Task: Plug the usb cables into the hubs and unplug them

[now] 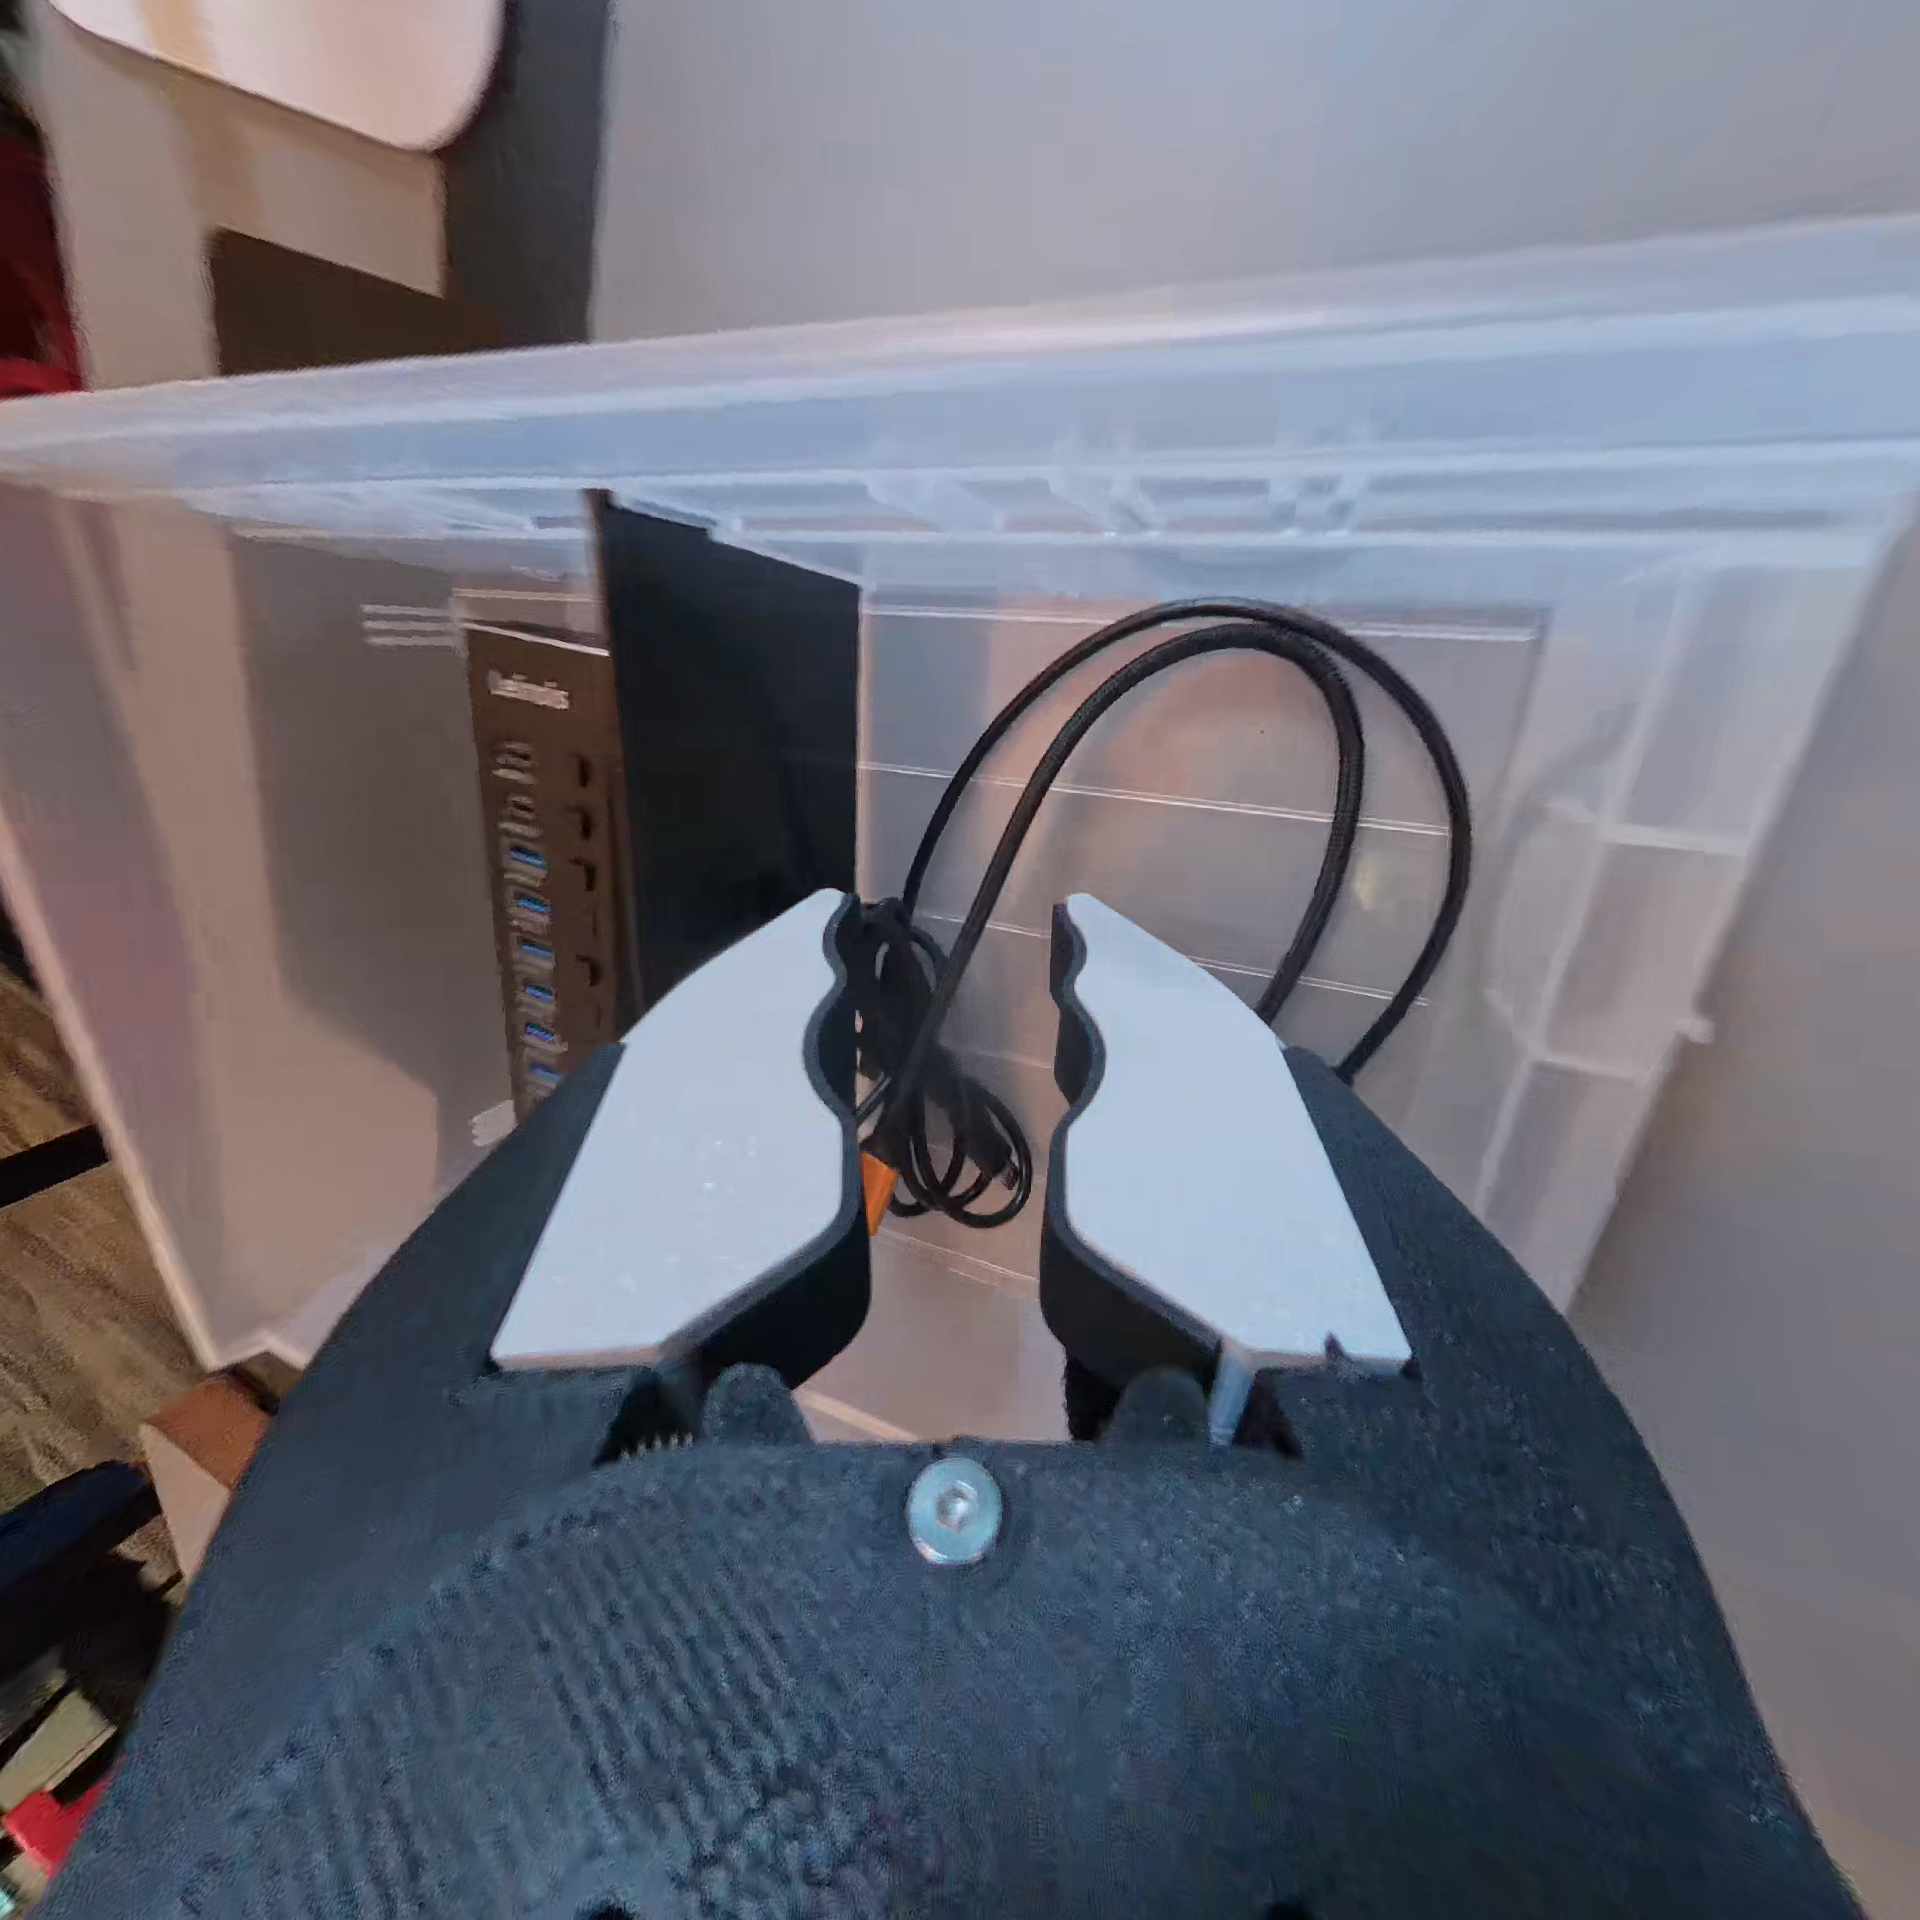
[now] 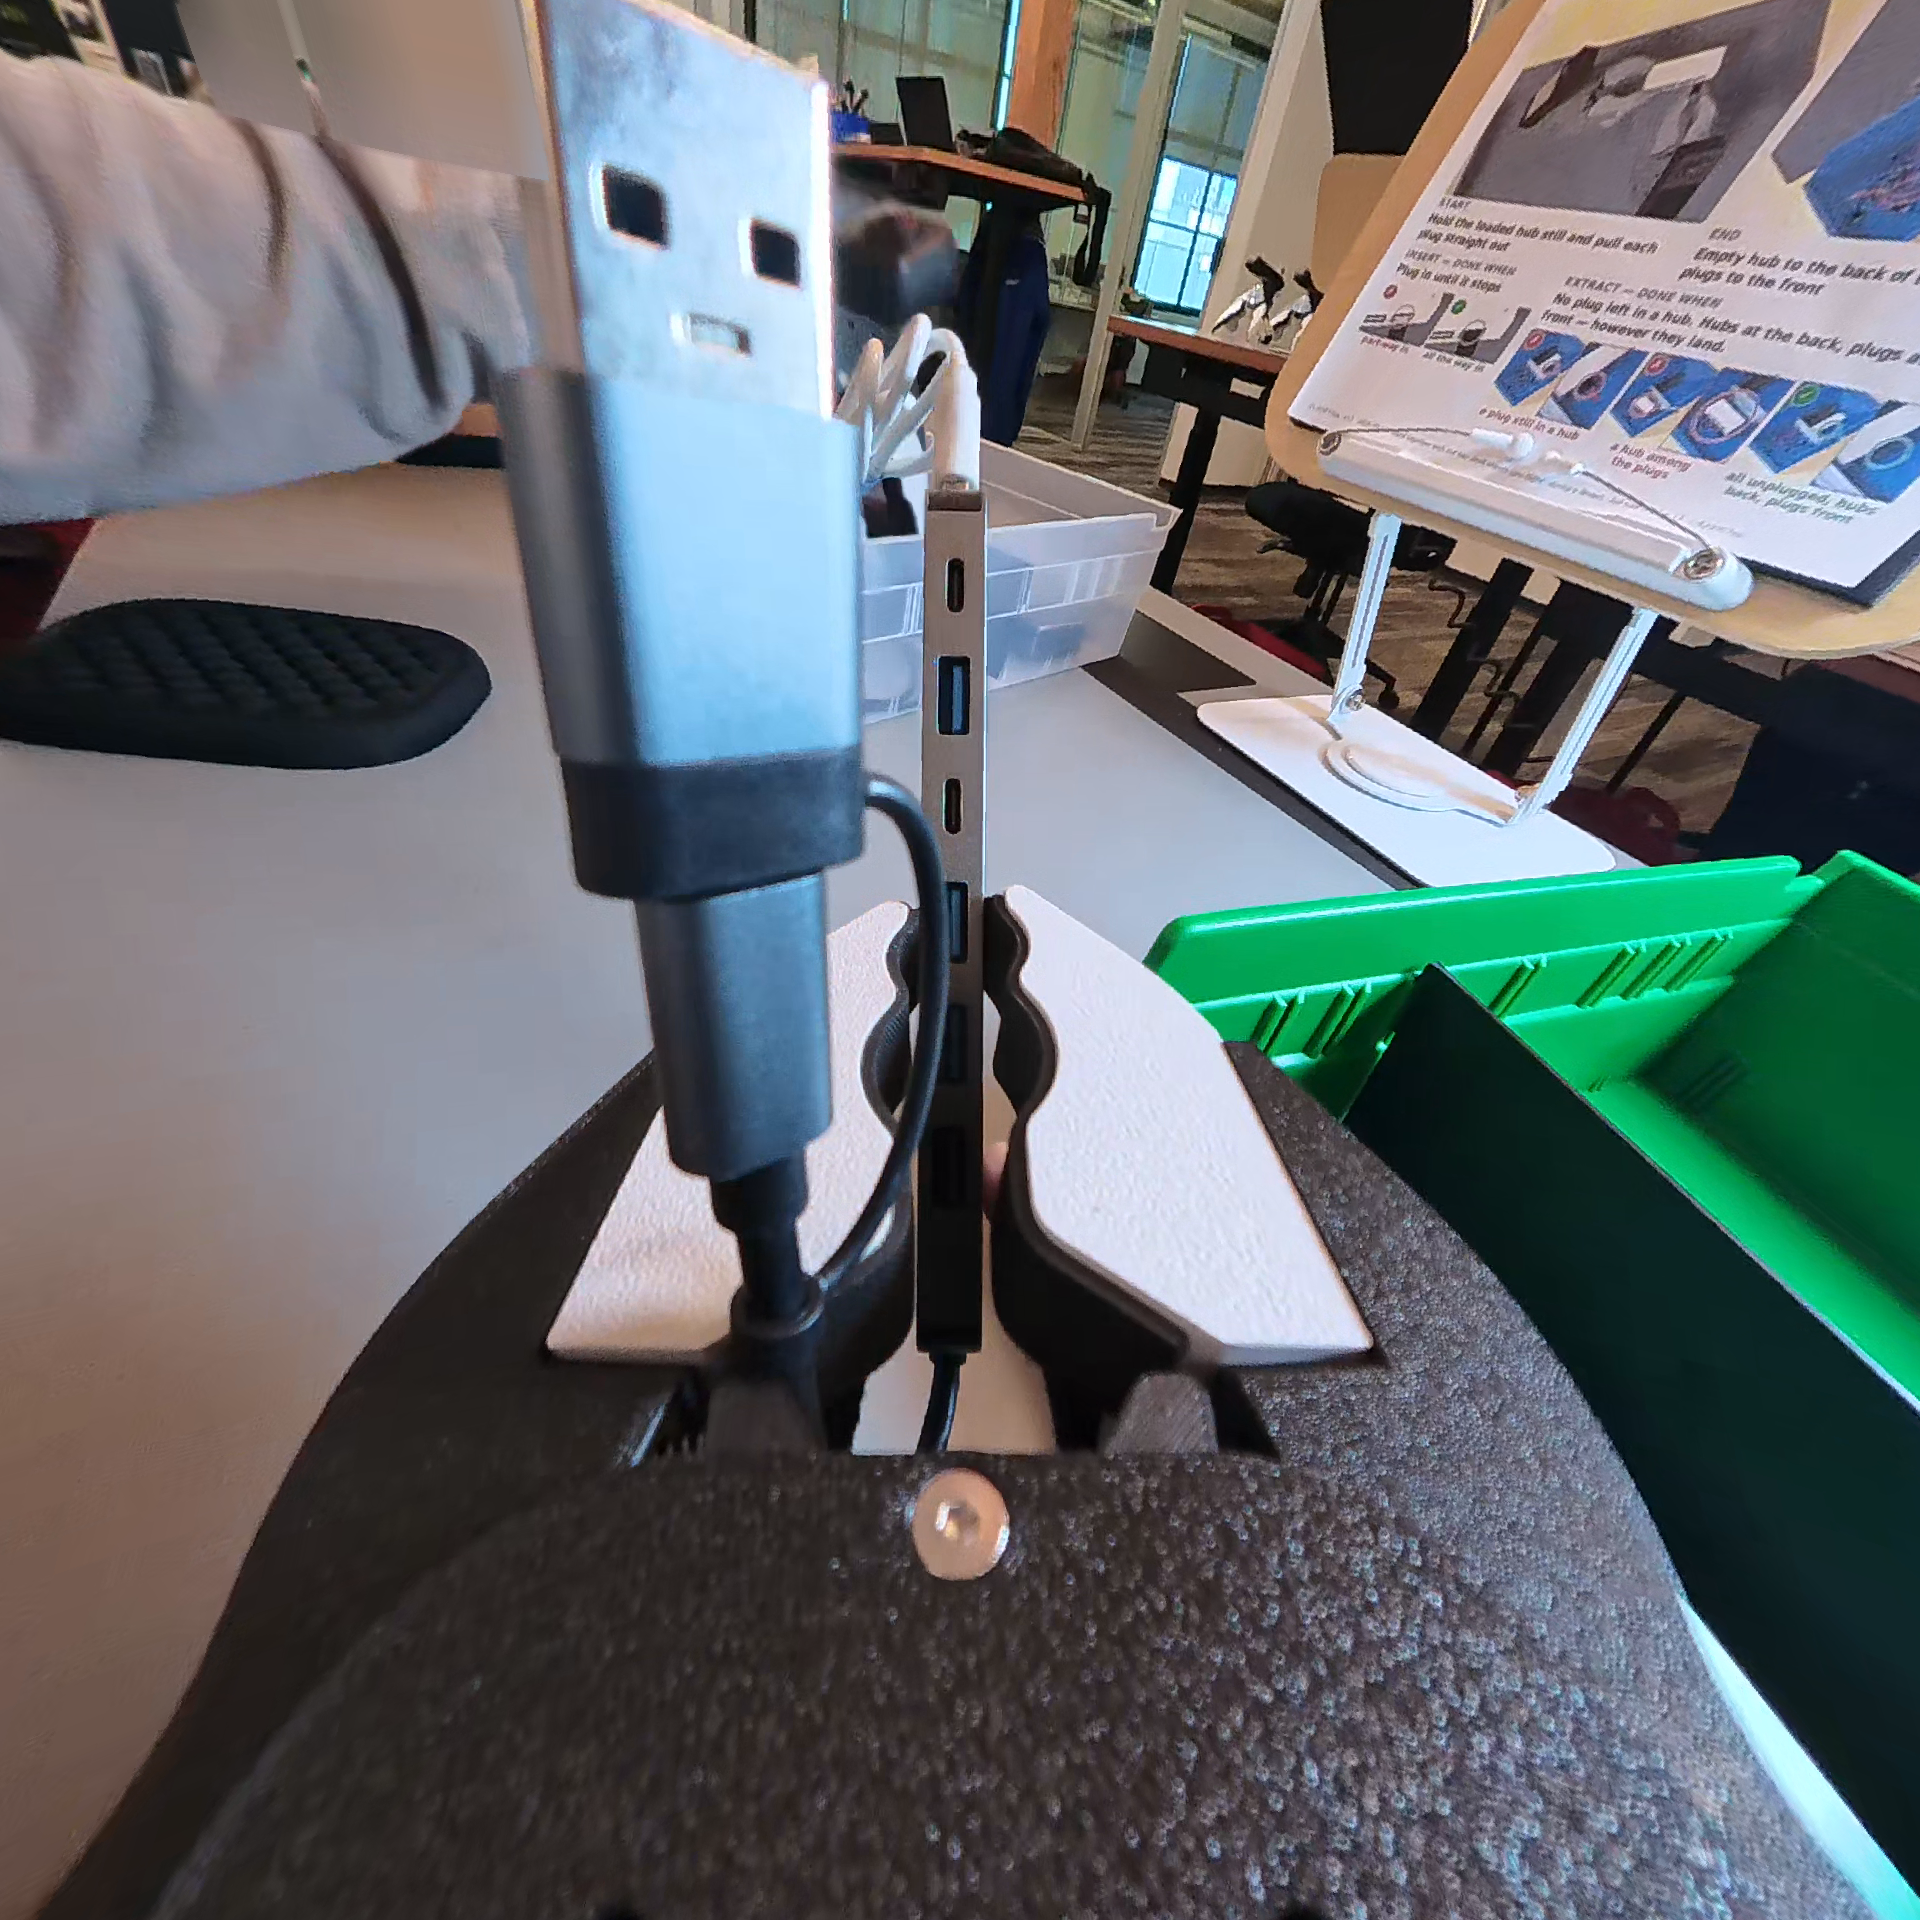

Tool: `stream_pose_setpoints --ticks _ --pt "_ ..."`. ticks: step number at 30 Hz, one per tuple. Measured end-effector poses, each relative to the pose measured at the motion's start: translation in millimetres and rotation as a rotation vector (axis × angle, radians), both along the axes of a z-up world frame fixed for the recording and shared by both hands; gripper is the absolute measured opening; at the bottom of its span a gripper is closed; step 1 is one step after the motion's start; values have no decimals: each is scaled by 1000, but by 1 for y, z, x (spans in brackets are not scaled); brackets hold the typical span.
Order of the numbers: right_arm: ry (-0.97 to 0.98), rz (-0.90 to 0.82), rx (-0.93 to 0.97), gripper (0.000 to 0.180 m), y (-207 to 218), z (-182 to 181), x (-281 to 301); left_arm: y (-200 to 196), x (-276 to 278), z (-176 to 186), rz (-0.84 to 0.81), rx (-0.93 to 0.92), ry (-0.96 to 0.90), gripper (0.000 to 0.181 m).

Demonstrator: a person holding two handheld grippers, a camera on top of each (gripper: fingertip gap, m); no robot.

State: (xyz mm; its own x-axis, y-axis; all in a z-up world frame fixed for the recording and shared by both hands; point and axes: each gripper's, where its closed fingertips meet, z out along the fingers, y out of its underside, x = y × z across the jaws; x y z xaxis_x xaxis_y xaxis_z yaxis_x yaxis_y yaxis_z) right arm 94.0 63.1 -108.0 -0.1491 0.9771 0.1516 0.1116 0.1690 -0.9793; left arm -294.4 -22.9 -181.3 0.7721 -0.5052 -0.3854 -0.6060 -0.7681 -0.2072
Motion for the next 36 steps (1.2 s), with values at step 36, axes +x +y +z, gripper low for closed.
stream_pose_setpoints --ticks 36 --pt "40 -16 -34 10 6 7 4 -33 254 20 -24 -4 -796 5"
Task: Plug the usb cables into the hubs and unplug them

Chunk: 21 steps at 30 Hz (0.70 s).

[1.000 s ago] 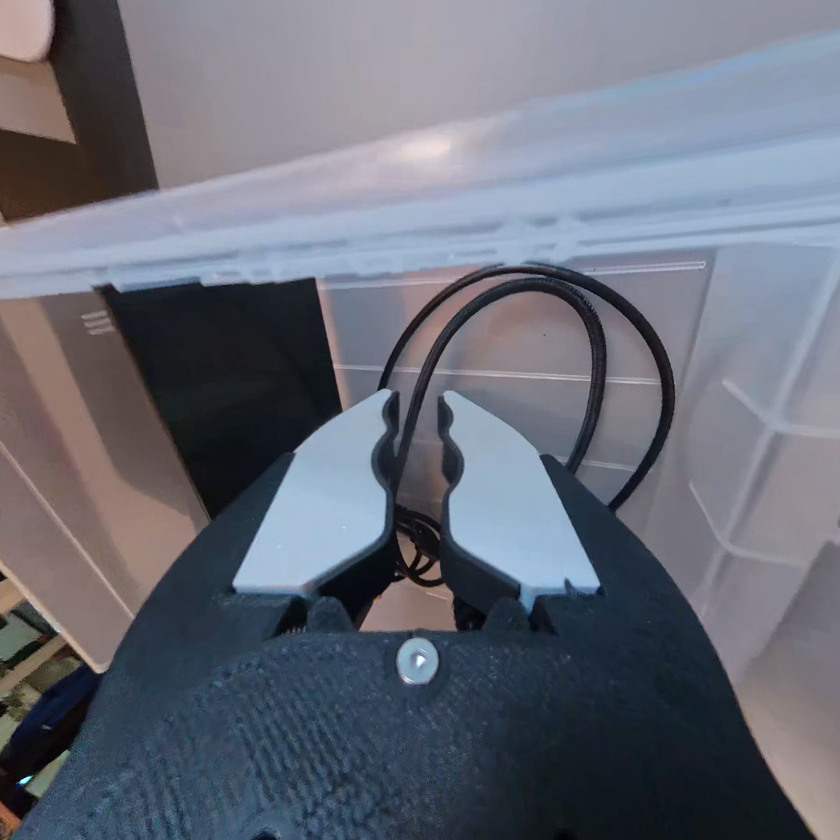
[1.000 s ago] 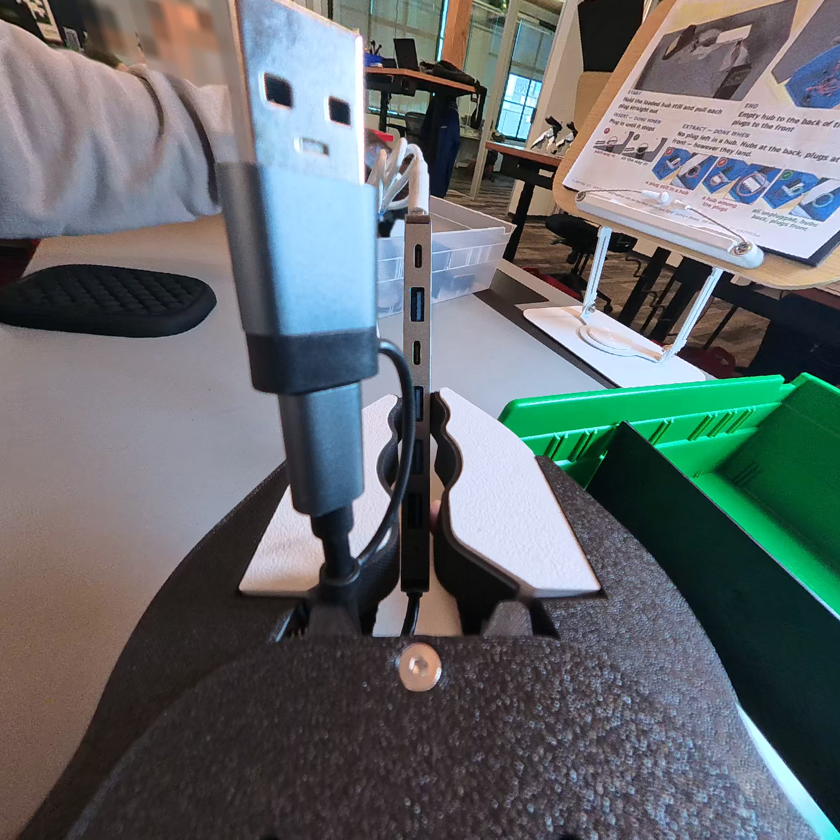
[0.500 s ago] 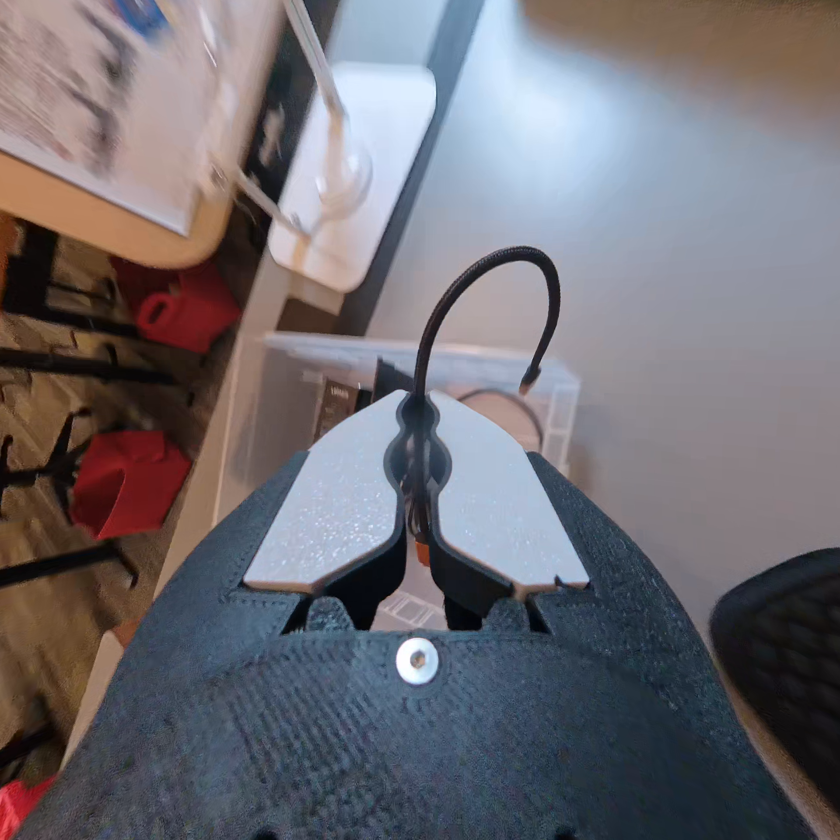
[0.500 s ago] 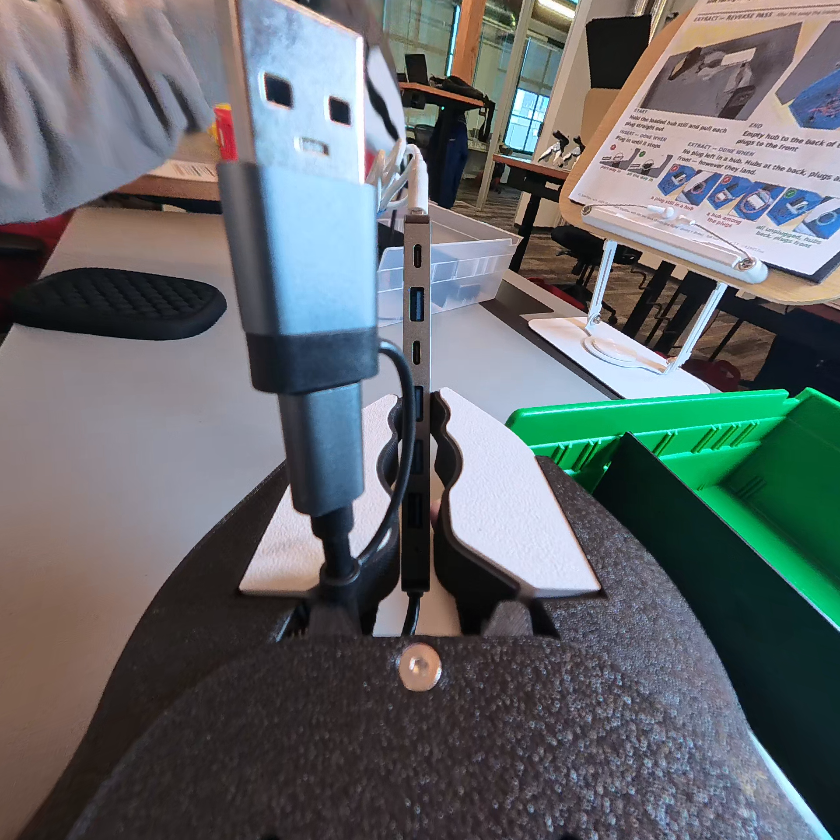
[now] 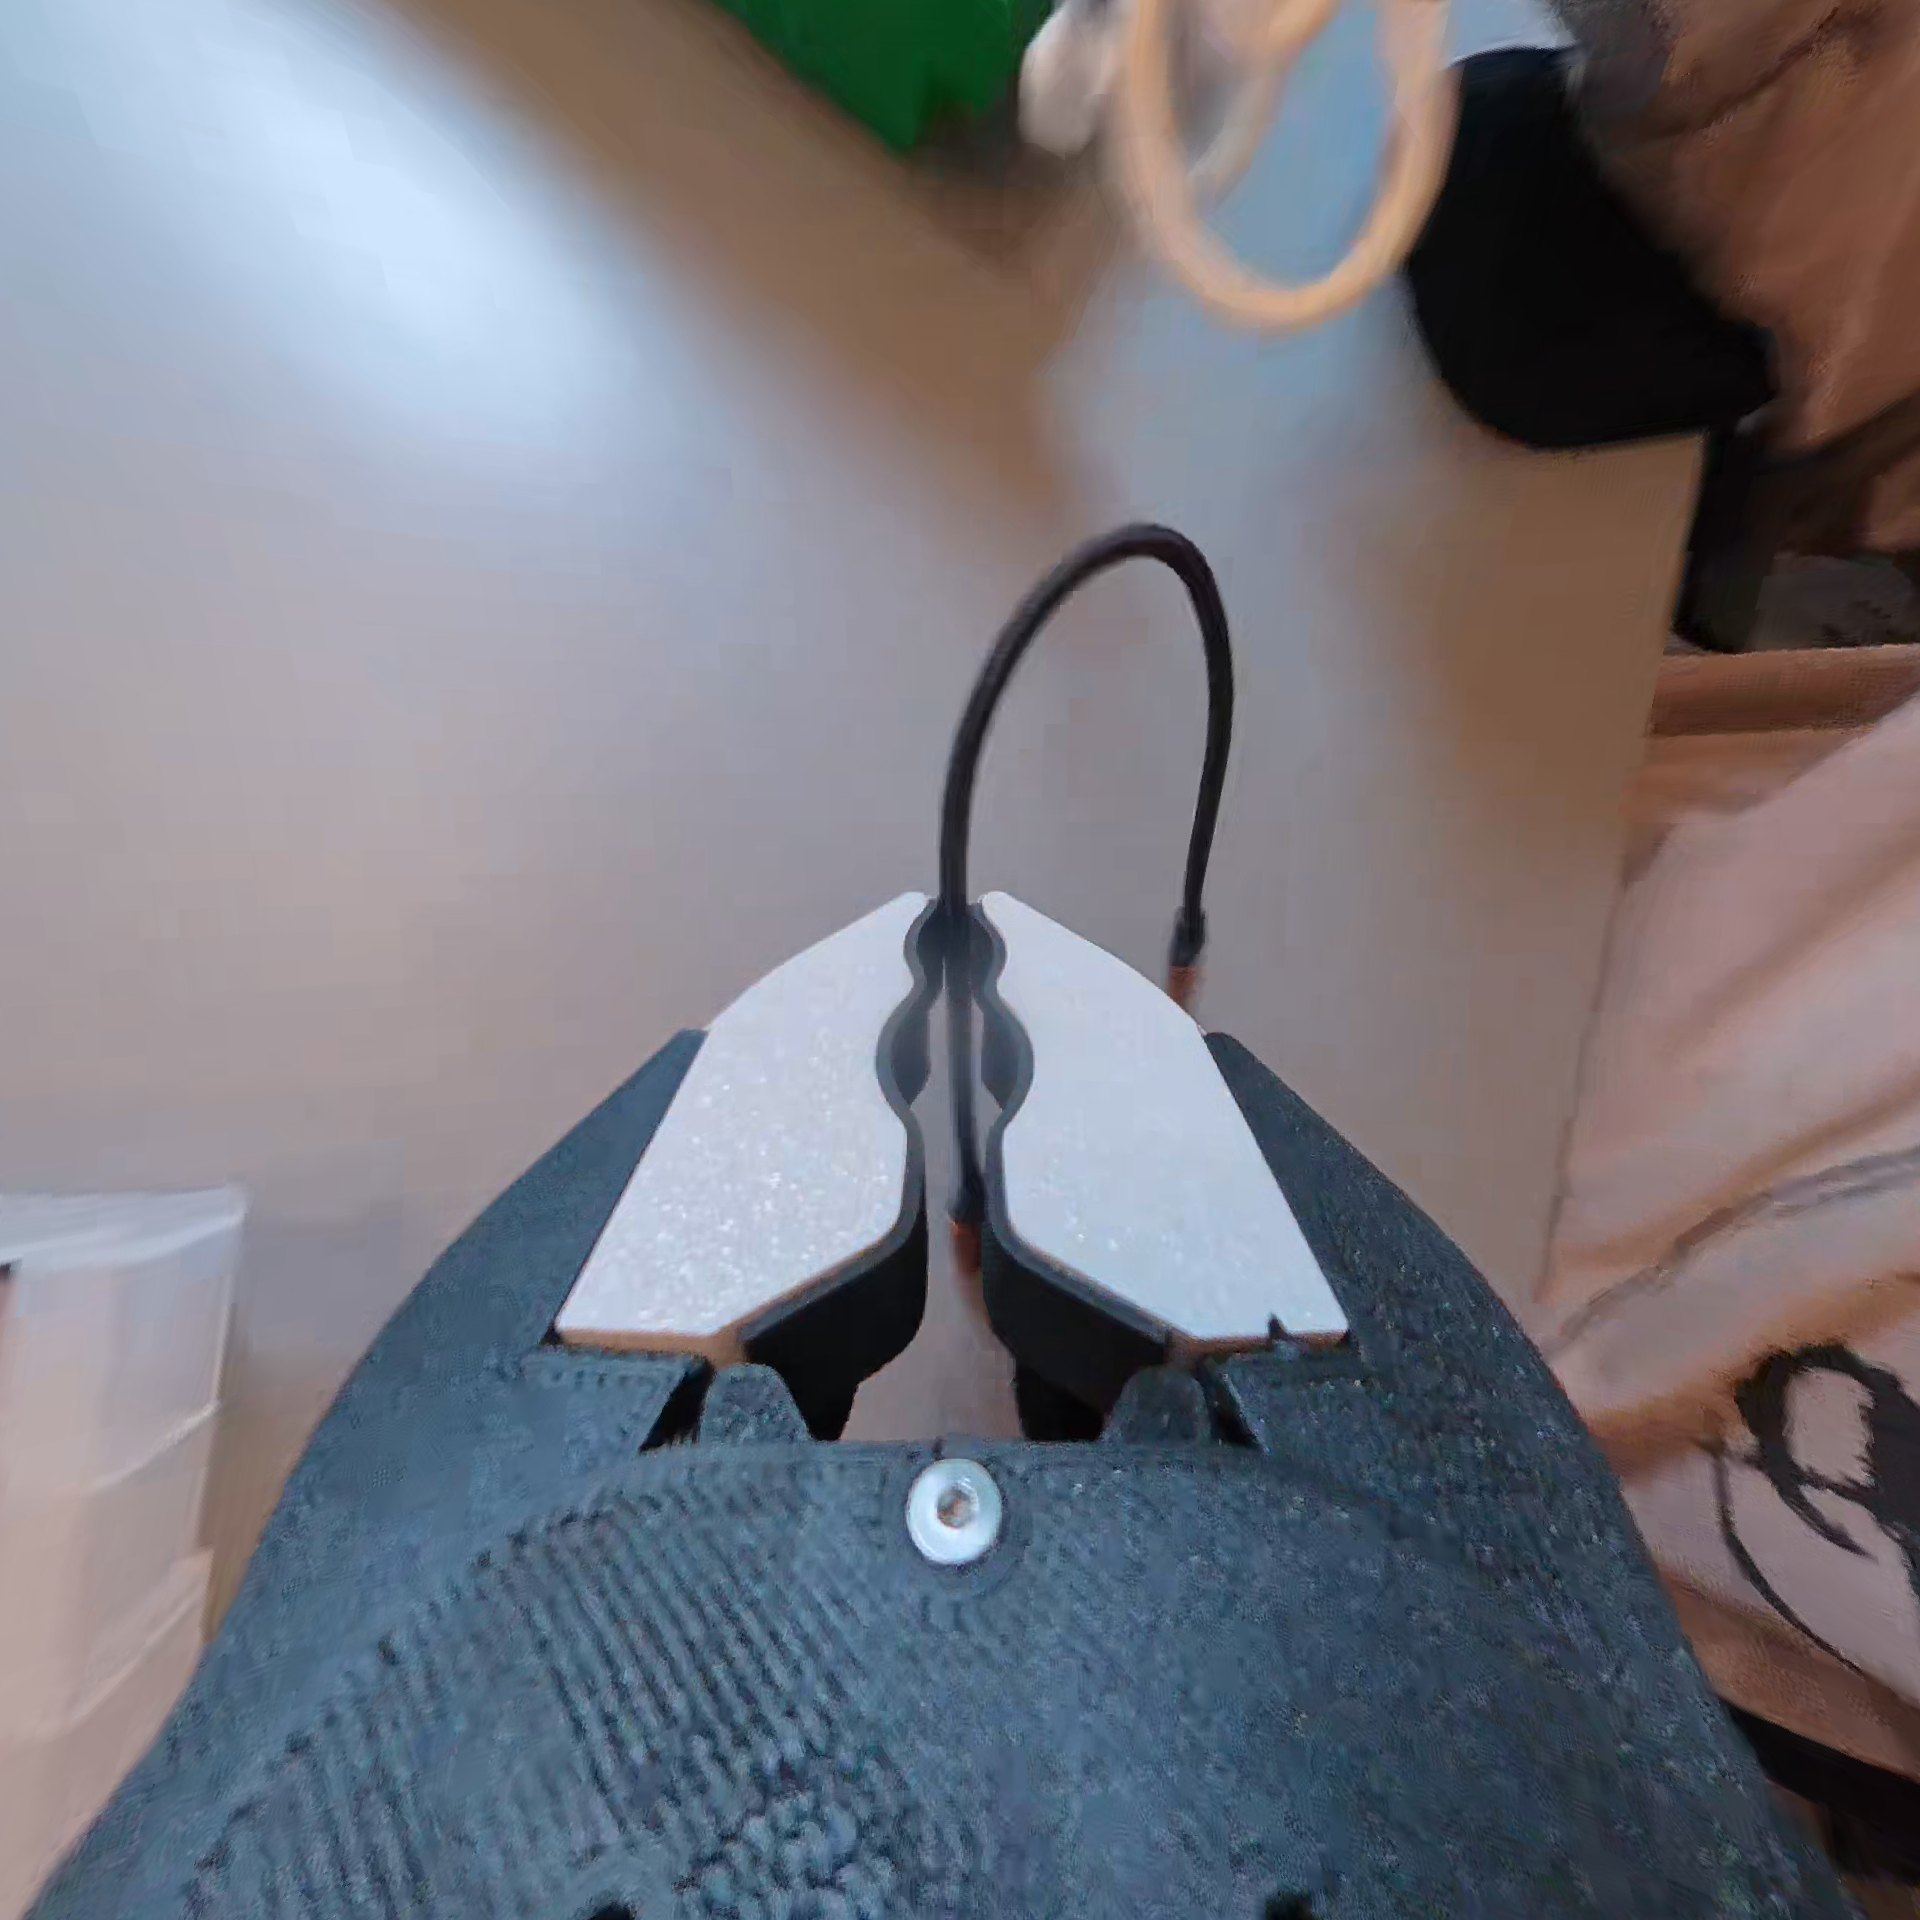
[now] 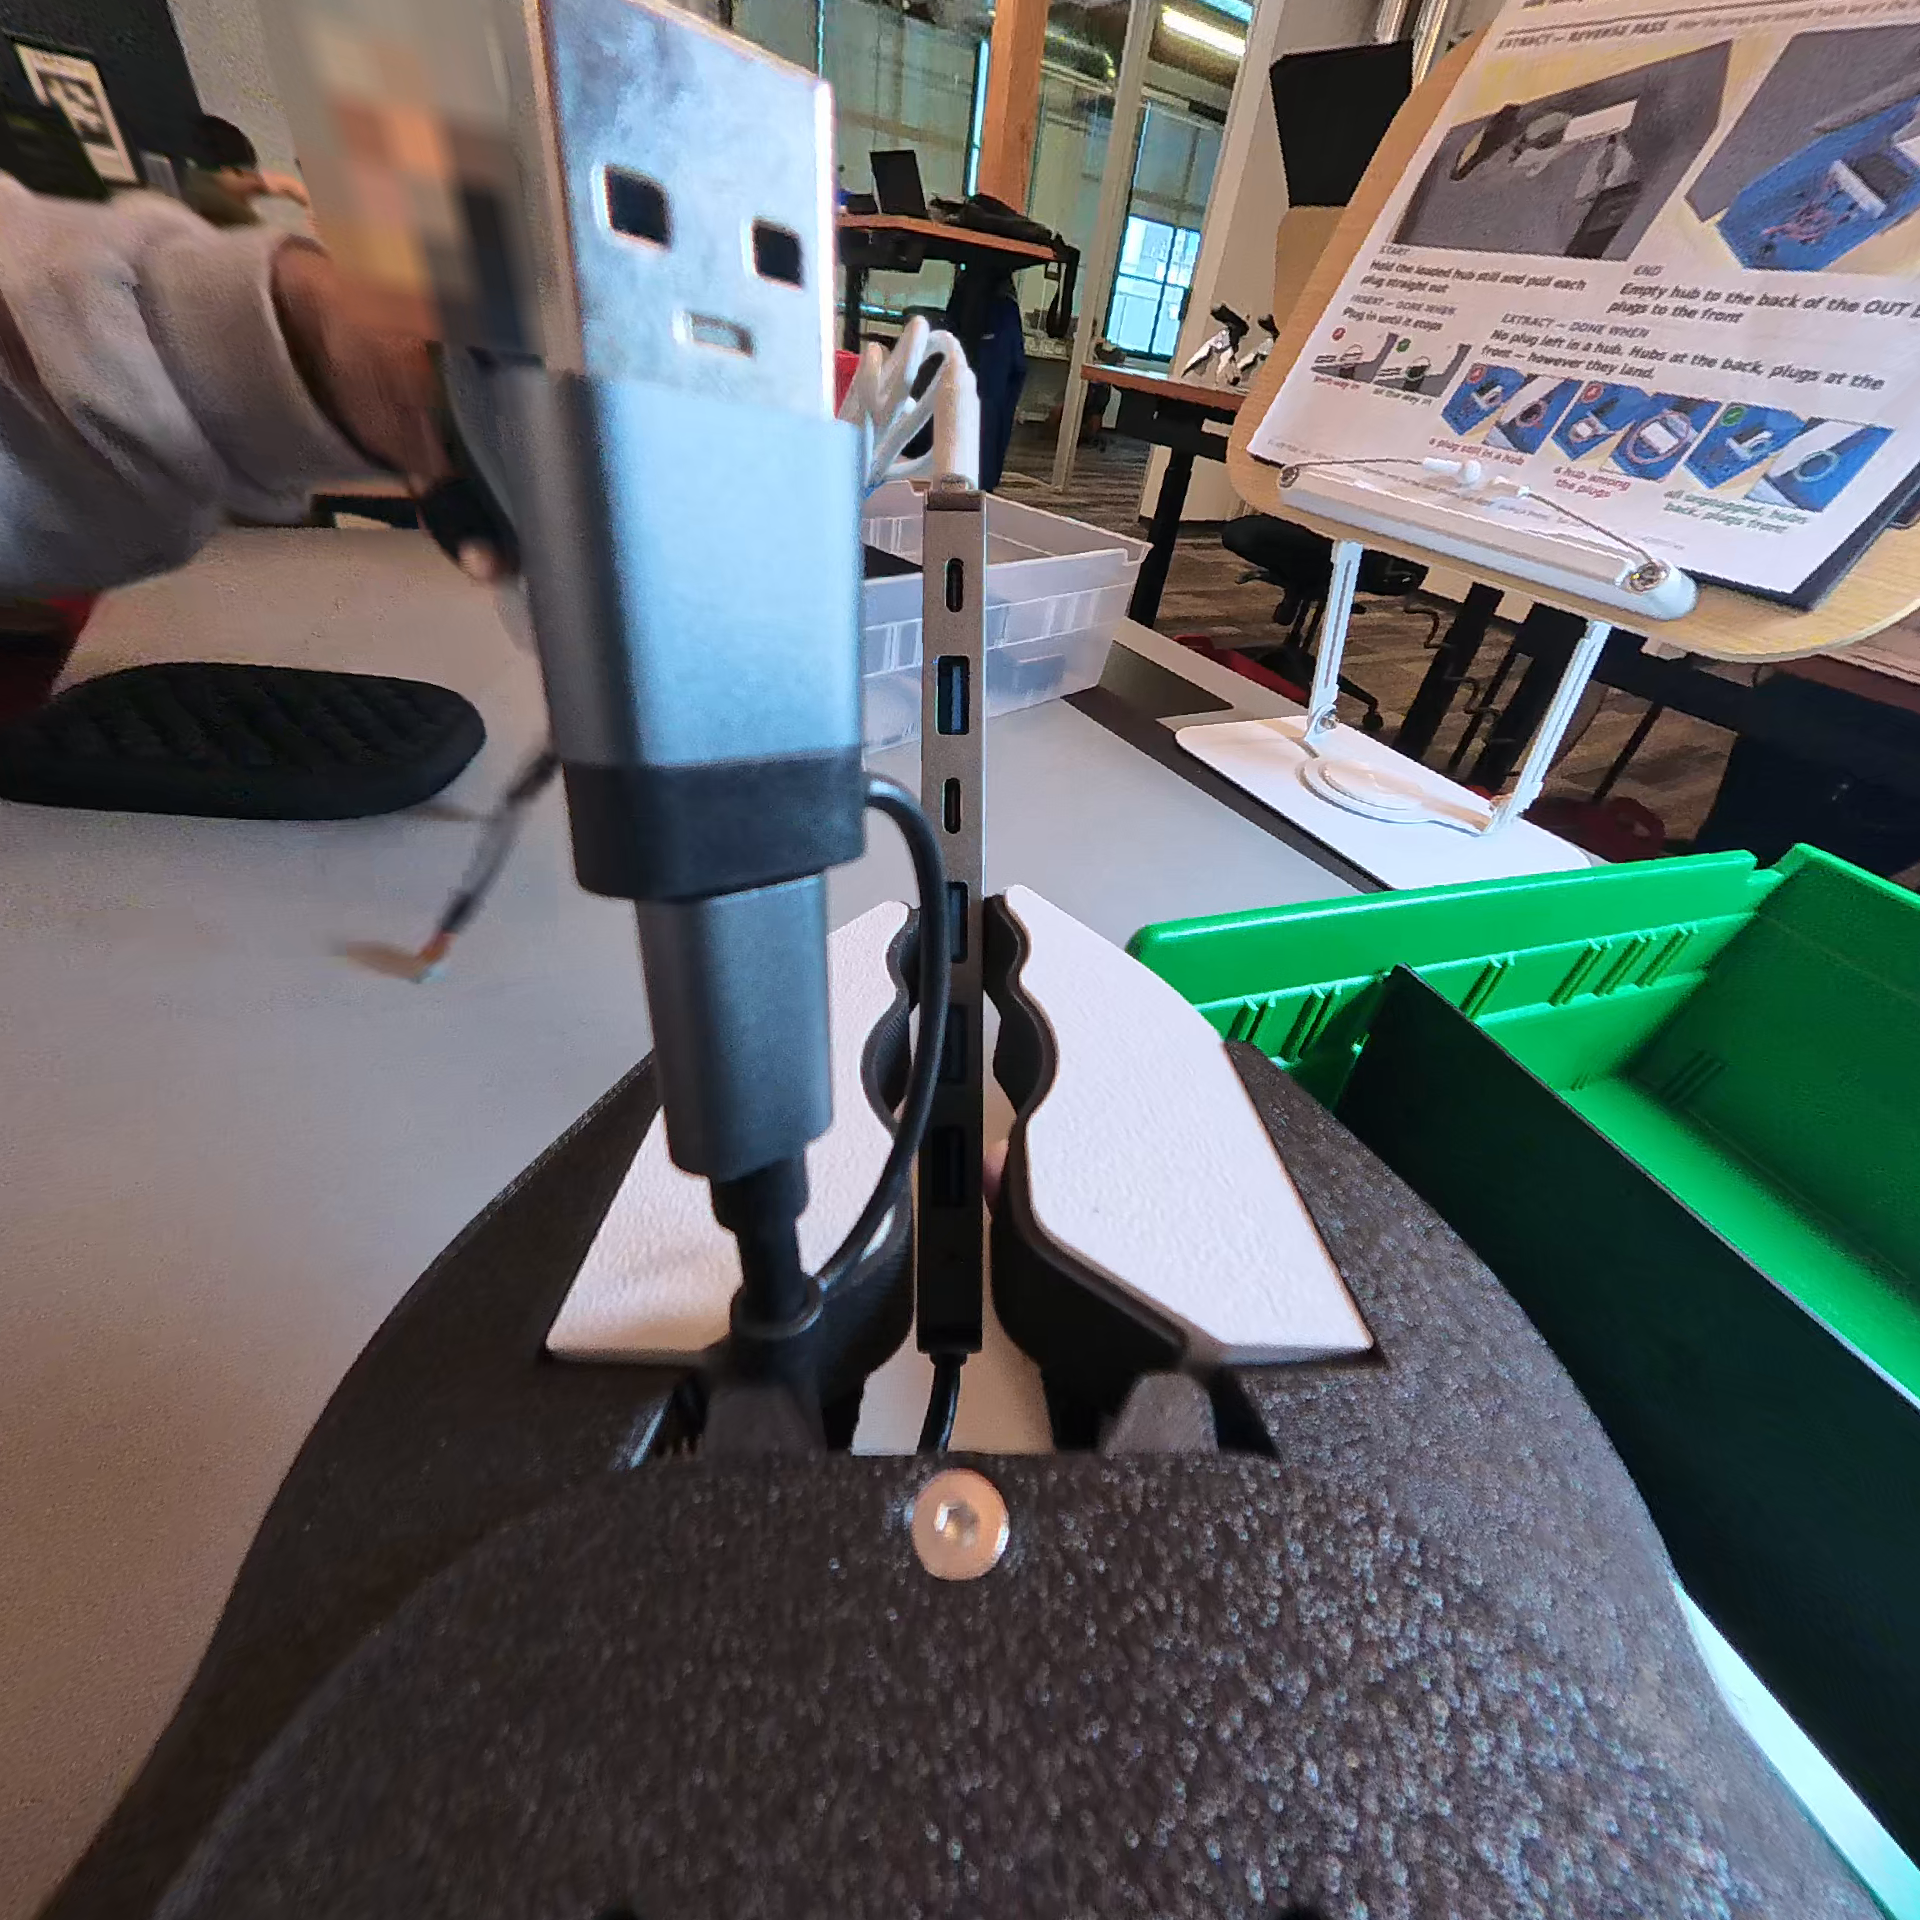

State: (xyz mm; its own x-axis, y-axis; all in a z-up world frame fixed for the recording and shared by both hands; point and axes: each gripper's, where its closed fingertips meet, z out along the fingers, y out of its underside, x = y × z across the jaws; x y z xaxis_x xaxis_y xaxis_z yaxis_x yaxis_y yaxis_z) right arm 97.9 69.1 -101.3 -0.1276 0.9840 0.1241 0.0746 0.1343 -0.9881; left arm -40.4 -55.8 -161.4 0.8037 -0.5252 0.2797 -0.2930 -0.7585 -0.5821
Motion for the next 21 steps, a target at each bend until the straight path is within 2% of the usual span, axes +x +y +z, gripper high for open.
stream_pose_setpoints --ticks 2,5,9,13,16,21 --pt "-4 -5 5 10 2 -1 0 8 -2 -29 16 -17 9 5" --pt "-18 -7 2 10 4 -6 -1 19 4 -40 4 13 -13 5" --pt "-38 -14 -3 10 7 -13 -3 35 0 -30 -37 140 90 20" --pt "-34 -34 0 10 10 -12 -3 44 3 -2 -61 296 114 24" --pt "-26 -37 -1 10 10 -10 -3 33 6 3 -132 327 190 24" --pt "-34 -24 9 10 6 -11 -3 -12 21 -36 -350 176 273 29"
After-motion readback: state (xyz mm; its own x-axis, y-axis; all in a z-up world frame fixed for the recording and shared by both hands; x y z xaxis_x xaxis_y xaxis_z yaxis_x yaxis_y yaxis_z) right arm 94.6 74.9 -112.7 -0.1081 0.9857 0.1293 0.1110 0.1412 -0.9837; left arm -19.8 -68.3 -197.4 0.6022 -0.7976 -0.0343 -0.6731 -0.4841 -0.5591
